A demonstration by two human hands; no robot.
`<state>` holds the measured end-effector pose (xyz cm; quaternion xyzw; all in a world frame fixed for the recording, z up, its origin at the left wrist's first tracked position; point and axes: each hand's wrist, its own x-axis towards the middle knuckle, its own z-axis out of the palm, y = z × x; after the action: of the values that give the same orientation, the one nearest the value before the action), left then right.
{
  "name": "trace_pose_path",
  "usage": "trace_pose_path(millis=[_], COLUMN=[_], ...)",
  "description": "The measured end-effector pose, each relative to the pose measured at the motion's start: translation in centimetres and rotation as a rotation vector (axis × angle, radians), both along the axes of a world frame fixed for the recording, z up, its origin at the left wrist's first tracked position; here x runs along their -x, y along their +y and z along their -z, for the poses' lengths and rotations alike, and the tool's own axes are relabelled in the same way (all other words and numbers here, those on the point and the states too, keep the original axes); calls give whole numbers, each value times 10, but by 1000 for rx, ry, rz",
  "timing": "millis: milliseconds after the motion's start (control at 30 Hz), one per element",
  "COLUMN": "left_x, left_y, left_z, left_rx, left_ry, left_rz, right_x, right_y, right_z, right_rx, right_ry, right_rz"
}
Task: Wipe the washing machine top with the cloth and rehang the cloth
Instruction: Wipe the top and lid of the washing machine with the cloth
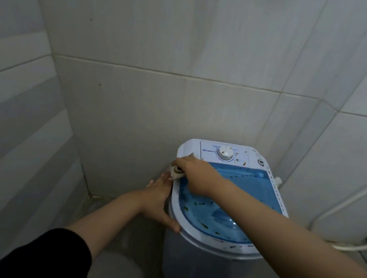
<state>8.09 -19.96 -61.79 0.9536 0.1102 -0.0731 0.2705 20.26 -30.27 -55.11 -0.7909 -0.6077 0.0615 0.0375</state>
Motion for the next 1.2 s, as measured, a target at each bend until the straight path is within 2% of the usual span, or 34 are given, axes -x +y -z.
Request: trace_pose_path(millis=[267, 567, 867, 1100, 1200], left_x=[6, 5, 1, -7, -8], left_y=[-9, -11, -26, -56, -56], left_z=[-3, -10, -44, -51, -45], left_rx=[62, -26, -135, -136, -111], left_ry=[7, 69, 190, 180, 216], left_rz=[-42, -73, -109, -116, -124], right_x=[30, 43, 24, -12, -35], right_y=[-52, -123, -185, -217, -223], right_z=[7, 12, 4, -16, -30], right_rx=[-62, -97, -18, 117, 17], right_ry=[79, 200, 159, 74, 148], right_rz=[-48, -100, -9, 33, 187])
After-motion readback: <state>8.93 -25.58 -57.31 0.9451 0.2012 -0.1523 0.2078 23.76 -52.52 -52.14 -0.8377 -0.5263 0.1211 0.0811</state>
